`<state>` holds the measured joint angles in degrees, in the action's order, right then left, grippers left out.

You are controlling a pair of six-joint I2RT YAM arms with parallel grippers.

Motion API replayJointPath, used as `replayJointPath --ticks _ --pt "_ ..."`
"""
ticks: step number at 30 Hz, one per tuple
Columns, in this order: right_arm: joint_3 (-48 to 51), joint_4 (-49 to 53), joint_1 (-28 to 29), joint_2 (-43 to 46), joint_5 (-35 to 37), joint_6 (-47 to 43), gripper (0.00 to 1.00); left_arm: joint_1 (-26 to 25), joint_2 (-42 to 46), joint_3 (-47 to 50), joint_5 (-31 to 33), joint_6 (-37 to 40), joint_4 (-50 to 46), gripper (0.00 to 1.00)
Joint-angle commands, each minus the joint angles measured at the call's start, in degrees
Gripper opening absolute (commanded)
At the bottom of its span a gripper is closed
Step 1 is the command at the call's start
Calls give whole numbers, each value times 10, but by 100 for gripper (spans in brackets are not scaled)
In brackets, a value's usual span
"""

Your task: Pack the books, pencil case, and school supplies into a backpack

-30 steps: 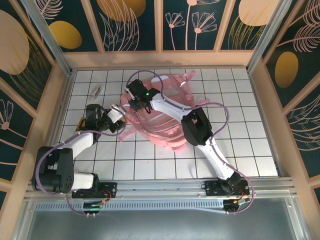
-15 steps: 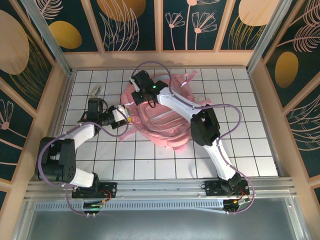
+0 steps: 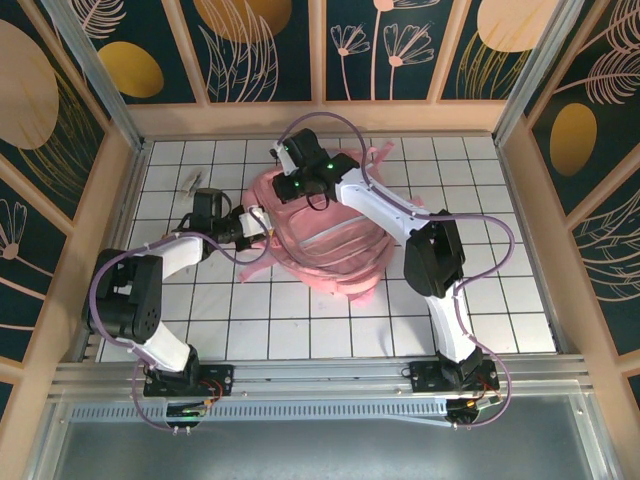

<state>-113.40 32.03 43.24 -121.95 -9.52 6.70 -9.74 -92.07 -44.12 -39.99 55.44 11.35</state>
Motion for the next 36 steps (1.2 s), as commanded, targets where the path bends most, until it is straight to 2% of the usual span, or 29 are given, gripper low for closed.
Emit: replayJointPath --ticks 1,3,5,8,11,19,20,22,23,24,26,32,36 --pt "33 -11 -18 14 -64 -1 49 26 18 26 -40 -29 24 26" --pt "46 -10 -14 5 -50 -37 60 28 17 29 -15 6 -11 26" --pt "42 -5 -2 -13 -10 -68 63 37 18 39 -21 4 -4 25" --pt "19 9 11 -49 55 -103 63 53 34 69 -41 -27 52 26" --pt "-11 27 20 -81 123 -124 63 59 37 75 -51 -28 55 27" --pt "-64 41 46 -144 199 -157 62 59 27 67 -58 -17 46 29" --pt "-65 36 49 -151 224 -156 58 59 25 65 -61 -13 44 29" --pt "-63 23 52 -159 279 -152 37 60 20 60 -69 -9 40 30" --pt "-63 17 53 -158 292 -149 22 60 17 54 -71 -4 33 30" --pt "-61 12 54 -154 293 -148 13 60 14 47 -75 3 22 30" --pt "-50 -8 57 -135 275 -145 2 59 9 37 -79 14 7 31" --pt "19 -79 61 -49 195 -139 0 58 10 25 -120 12 19 34" --pt "64 -107 55 2 158 -128 0 53 4 23 -109 6 40 35"
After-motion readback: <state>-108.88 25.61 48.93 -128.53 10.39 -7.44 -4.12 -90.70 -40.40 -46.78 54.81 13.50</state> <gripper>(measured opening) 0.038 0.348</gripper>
